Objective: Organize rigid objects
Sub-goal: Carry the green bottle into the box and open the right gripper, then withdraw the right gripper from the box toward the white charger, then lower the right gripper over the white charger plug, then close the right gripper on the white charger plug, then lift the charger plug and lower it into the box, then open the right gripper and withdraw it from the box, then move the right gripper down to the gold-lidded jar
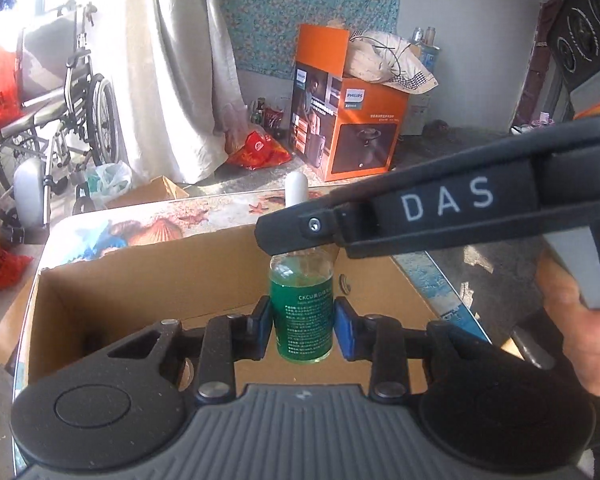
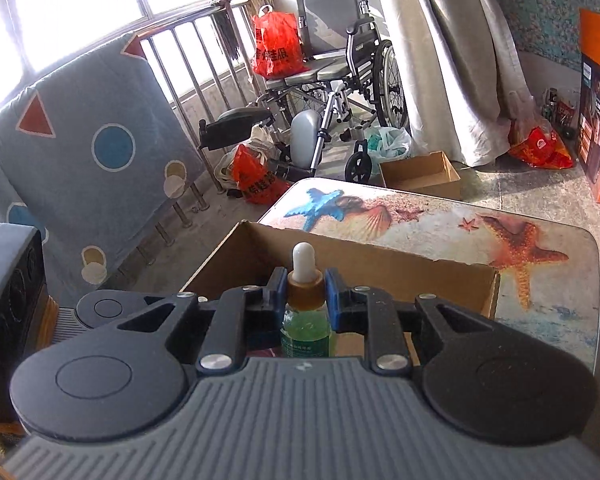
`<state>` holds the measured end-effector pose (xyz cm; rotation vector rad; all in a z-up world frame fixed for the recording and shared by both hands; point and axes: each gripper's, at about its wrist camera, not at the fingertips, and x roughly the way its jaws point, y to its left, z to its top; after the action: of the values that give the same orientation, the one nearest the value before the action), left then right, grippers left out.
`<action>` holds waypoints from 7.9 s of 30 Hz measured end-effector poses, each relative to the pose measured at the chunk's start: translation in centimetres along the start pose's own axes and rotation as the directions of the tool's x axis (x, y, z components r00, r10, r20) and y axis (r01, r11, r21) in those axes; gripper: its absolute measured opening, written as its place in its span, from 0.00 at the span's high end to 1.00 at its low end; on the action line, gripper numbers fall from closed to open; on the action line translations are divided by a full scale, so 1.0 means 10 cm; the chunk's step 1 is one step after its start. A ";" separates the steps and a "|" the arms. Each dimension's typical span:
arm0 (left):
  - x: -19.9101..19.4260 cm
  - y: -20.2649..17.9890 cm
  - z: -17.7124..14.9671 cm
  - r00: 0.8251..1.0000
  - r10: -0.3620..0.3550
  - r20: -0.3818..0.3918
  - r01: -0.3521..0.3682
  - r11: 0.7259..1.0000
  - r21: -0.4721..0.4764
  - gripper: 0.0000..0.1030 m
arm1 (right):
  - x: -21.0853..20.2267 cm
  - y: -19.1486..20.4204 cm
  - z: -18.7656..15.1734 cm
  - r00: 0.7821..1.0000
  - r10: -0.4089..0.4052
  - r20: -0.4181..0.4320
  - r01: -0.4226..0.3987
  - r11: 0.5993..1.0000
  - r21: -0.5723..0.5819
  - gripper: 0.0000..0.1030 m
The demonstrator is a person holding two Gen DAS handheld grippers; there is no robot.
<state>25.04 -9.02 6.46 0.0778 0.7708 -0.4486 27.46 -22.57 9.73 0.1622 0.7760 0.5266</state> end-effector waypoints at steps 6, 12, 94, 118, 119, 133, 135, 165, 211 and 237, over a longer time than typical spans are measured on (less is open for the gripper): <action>0.47 0.24 0.12 0.995 0.034 -0.099 -0.040 0.997 -0.061 0.68 | 0.64 -0.31 0.07 0.996 -0.001 -0.090 0.004 1.000 0.029 0.82; 0.72 0.36 0.16 0.985 0.043 -0.165 -0.062 0.992 -0.113 0.60 | 1.14 -0.46 0.05 0.988 -0.010 -0.151 0.015 0.999 0.030 0.82; -0.28 -0.70 -1.81 0.992 -0.093 -0.087 0.109 0.972 0.208 0.56 | -0.29 0.21 -2.51 0.995 -0.056 -0.079 0.084 0.906 0.415 0.70; -0.08 -0.74 -1.81 0.994 -0.081 -0.076 0.094 0.980 0.175 0.73 | -0.18 0.11 -2.57 0.998 -0.045 -0.048 0.063 0.868 0.493 0.60; -0.09 -0.74 -1.80 0.994 -0.081 -0.071 0.092 0.980 0.175 0.73 | -0.19 0.12 -2.57 0.998 -0.045 -0.045 0.061 0.868 0.492 0.60; -0.85 -0.68 -1.45 0.991 -0.005 0.130 -0.018 0.985 0.172 0.73 | -0.68 0.65 -2.07 0.995 -0.020 0.101 -0.014 0.943 0.333 0.61; -0.90 -0.65 -1.31 0.988 0.001 0.152 -0.026 0.987 0.161 0.73 | -0.73 0.69 -1.90 0.992 -0.015 0.125 -0.023 0.955 0.296 0.61; 0.91 0.02 0.11 0.983 -0.080 -0.167 0.056 0.989 -0.139 0.72 | 0.84 -0.73 -0.10 0.976 -0.105 -0.190 0.134 0.980 0.144 0.63; -1.21 -0.22 -1.68 0.998 -0.026 -0.057 0.030 0.996 0.082 0.07 | -0.85 0.65 -2.23 0.986 0.077 0.146 -0.132 0.899 0.417 0.48; -0.53 -0.02 -2.16 0.992 0.116 -0.042 -0.111 0.988 0.107 0.11 | 0.71 0.60 -2.04 0.978 0.173 -0.118 -0.116 0.915 0.386 0.60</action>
<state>7.46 -2.31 -5.47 0.2298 0.7856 -0.3794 14.98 -14.85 -7.20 0.5467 1.0150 0.5295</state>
